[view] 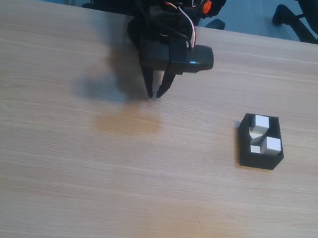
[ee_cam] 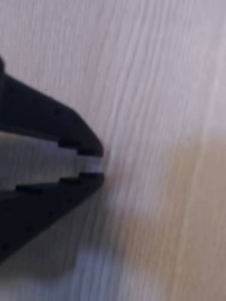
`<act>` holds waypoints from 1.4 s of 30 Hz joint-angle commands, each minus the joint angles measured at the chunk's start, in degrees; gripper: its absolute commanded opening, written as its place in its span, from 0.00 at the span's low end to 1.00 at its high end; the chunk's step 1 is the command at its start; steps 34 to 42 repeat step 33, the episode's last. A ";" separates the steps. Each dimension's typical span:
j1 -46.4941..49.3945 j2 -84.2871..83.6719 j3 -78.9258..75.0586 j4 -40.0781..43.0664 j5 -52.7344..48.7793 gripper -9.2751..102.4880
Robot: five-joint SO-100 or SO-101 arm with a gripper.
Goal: Pick blocks and place them in the box.
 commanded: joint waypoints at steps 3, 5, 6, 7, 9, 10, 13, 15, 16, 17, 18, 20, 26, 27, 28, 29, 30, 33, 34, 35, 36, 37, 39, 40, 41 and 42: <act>2.90 8.00 4.39 9.40 0.26 0.08; 4.22 11.43 7.21 10.46 0.88 0.08; 4.66 12.48 8.09 11.07 0.62 0.08; 4.92 13.27 8.70 11.69 0.62 0.08; 5.19 14.94 9.32 13.80 0.44 0.08; 4.66 16.08 9.32 15.56 0.79 0.08; 3.08 17.23 9.32 20.48 0.88 0.08; 2.81 17.31 9.32 21.88 2.81 0.08; 2.81 17.31 9.32 21.88 2.99 0.08; 2.90 17.31 9.32 21.88 3.25 0.08; 3.25 17.31 9.32 21.88 3.25 0.08; 3.52 17.31 9.32 21.88 3.25 0.08; 3.60 17.31 9.40 21.88 2.90 0.08; 3.60 17.31 9.40 21.88 2.90 0.08; 3.60 17.31 9.40 21.88 2.90 0.08; 3.60 17.31 9.40 21.88 2.90 0.08; 3.60 17.31 9.40 21.88 2.90 0.08; 3.60 17.31 9.40 21.88 2.90 0.08; 3.60 17.31 9.40 21.88 2.90 0.08; 3.60 17.31 9.40 21.88 2.90 0.08; 3.60 17.31 9.40 21.88 2.90 0.08; 3.60 17.31 9.40 21.88 2.90 0.08; 3.60 17.31 9.40 21.88 2.90 0.08; 3.60 17.31 9.40 21.88 2.90 0.08; 3.60 17.31 9.40 21.88 2.90 0.08; 3.60 17.31 9.40 21.88 2.90 0.08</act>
